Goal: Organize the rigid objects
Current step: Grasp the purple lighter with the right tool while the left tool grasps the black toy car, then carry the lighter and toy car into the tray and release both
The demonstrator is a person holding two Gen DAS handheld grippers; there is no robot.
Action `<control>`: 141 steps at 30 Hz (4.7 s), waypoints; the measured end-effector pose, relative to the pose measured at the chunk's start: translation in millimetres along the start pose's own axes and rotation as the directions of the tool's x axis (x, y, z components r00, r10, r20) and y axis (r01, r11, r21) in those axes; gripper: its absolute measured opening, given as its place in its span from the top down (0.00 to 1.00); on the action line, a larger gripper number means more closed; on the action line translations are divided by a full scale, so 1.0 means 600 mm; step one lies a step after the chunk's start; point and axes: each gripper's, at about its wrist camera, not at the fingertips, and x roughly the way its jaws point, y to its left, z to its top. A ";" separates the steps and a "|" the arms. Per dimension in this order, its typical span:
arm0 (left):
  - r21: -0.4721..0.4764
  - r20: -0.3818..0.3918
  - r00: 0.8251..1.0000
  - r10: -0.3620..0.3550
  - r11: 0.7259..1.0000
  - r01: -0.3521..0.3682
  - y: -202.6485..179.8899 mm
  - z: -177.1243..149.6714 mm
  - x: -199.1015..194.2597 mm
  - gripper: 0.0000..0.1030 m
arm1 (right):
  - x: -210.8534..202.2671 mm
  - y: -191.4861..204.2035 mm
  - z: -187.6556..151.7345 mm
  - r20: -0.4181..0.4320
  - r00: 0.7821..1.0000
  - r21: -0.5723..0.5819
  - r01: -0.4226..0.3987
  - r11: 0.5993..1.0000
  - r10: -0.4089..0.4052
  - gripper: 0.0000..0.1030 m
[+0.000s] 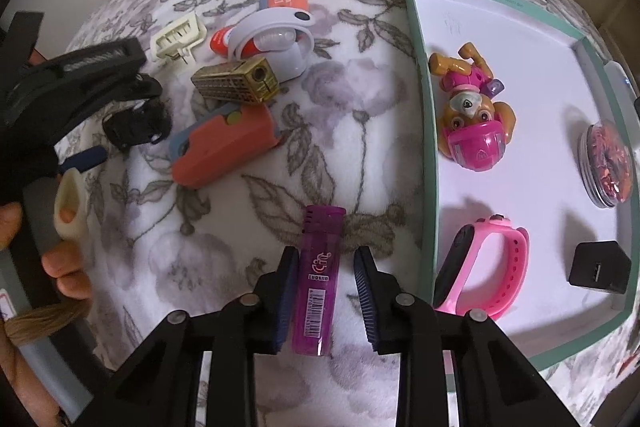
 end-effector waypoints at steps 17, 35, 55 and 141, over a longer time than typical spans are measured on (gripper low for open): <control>0.198 -0.033 0.999 0.032 0.980 -0.025 -0.016 -0.050 -0.020 0.65 | -0.014 -0.007 -0.011 -0.003 1.000 0.017 -0.015 1.000 0.015 0.79; 0.145 0.012 0.995 -0.098 0.985 0.095 -0.014 -0.101 -0.129 0.65 | -0.121 -0.032 -0.038 0.135 0.989 0.091 -0.069 0.994 0.056 0.80; 0.416 0.043 0.965 -0.258 0.883 0.218 -0.203 -0.134 -0.223 0.65 | -0.191 -0.214 -0.020 0.261 0.963 0.325 -0.026 0.945 -0.063 0.79; 0.557 -0.002 0.975 -0.220 0.810 0.184 -0.284 -0.198 -0.147 0.37 | -0.204 -0.301 -0.031 0.327 0.929 0.442 0.009 0.897 -0.171 0.44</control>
